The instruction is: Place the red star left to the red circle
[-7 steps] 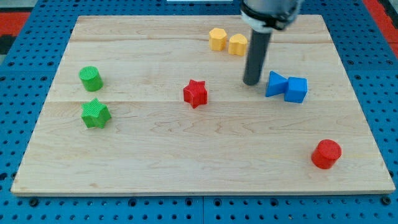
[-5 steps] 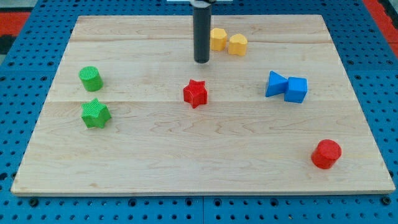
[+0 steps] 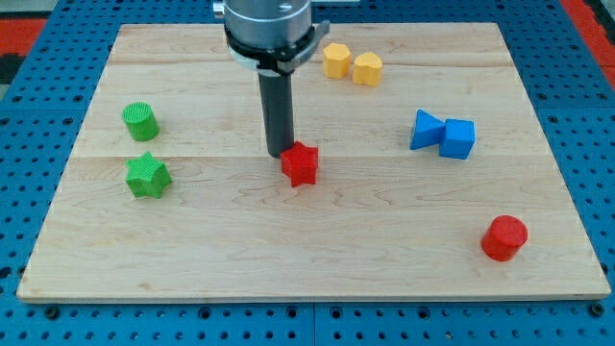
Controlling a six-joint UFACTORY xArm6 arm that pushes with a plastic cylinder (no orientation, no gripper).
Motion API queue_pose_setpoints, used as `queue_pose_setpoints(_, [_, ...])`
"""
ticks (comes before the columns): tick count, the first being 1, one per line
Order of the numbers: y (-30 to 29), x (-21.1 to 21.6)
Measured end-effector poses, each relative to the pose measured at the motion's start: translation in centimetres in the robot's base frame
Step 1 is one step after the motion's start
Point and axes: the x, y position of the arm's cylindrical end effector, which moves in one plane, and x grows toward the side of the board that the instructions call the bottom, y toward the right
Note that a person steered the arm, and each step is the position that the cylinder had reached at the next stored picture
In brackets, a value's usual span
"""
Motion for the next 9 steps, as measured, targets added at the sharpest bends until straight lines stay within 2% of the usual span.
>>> queue_pose_setpoints(1, [5.4, 3.9])
queue_pose_setpoints(2, [6.2, 7.7])
queue_pose_setpoints(3, [8.4, 9.1])
queue_pose_setpoints(4, [15.1, 9.7])
queue_pose_setpoints(5, [17.0, 8.2])
queue_pose_setpoints(6, [16.6, 4.3])
queue_pose_setpoints(7, [21.0, 3.5])
queue_pose_setpoints(8, [28.2, 6.6])
queue_pose_setpoints(9, [33.7, 1.7])
